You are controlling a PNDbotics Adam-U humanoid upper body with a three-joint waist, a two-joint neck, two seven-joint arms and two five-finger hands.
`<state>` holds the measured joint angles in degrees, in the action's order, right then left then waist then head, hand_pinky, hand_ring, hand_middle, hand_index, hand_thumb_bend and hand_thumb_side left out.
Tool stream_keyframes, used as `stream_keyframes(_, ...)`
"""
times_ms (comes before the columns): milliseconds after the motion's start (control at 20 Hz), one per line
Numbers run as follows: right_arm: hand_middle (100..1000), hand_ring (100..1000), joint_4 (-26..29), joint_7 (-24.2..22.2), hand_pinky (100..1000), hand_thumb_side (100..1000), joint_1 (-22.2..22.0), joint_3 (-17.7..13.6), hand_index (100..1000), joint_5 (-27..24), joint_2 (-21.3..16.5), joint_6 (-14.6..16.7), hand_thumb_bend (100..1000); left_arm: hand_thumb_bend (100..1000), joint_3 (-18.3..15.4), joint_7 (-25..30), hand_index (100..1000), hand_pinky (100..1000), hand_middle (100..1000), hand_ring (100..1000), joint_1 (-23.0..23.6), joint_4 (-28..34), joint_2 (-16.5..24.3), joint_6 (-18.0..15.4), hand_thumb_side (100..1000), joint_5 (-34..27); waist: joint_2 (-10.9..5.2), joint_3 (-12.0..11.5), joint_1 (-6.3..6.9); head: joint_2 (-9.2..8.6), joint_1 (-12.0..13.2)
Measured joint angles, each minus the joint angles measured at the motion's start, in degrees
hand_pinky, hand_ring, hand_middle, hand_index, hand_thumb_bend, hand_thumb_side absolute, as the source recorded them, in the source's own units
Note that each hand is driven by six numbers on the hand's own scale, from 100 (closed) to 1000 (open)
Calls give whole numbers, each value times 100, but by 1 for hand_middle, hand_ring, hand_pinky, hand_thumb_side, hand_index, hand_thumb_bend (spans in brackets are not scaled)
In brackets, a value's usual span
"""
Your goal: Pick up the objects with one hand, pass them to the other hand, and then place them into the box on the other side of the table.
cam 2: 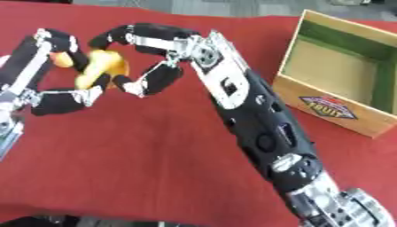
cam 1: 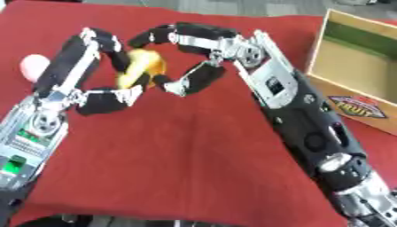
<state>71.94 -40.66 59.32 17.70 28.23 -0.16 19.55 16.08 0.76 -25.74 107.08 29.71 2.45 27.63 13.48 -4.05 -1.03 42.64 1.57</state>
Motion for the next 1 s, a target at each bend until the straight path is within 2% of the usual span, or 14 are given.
stream_keyframes(200,812,1000,-96,-81,955,187,18,-14,917,48,0,26,100,263,3,-5,389,600,315,402,-1,34,0,-41,100,15,0,-23,0,0,-17)
stream_keyframes(350,693,1000,-158,-52,937,127,18,-39,823,17,3,-41,100,261,6,-8,389,600,314,403,-4,52,0,-77,100,15,0,-26,0,0,-21)
stream_keyframes(400,651,1000,-177,-21,931,104,18,-42,788,-31,4,-89,100,259,7,-13,389,600,314,403,-6,65,0,-86,100,15,0,-27,0,0,-21)
stream_keyframes(450,651,1000,-185,18,931,104,18,-51,788,-88,10,-133,100,259,14,-12,389,600,314,403,-9,67,0,-97,100,15,0,-27,0,0,-21)
stream_keyframes(500,581,979,-191,61,919,100,18,-55,722,-148,16,-181,100,255,25,-13,389,600,314,403,-10,67,0,-108,100,15,0,-28,0,0,-21)
stream_keyframes(650,495,944,-205,204,903,100,18,-67,634,-396,40,-353,100,261,34,-12,394,602,318,406,-13,67,-1,-115,100,-1,1,-30,0,0,-23)
stream_keyframes(750,418,910,-205,313,884,100,15,-66,542,-565,42,-483,100,256,34,-12,399,606,321,410,-20,65,-2,-117,100,-21,1,-30,0,0,-28)
stream_keyframes(1000,346,874,-205,485,852,100,1,-36,476,-888,42,-740,100,260,34,-20,424,618,340,424,-28,57,-2,-110,100,-29,2,-29,0,0,-50)
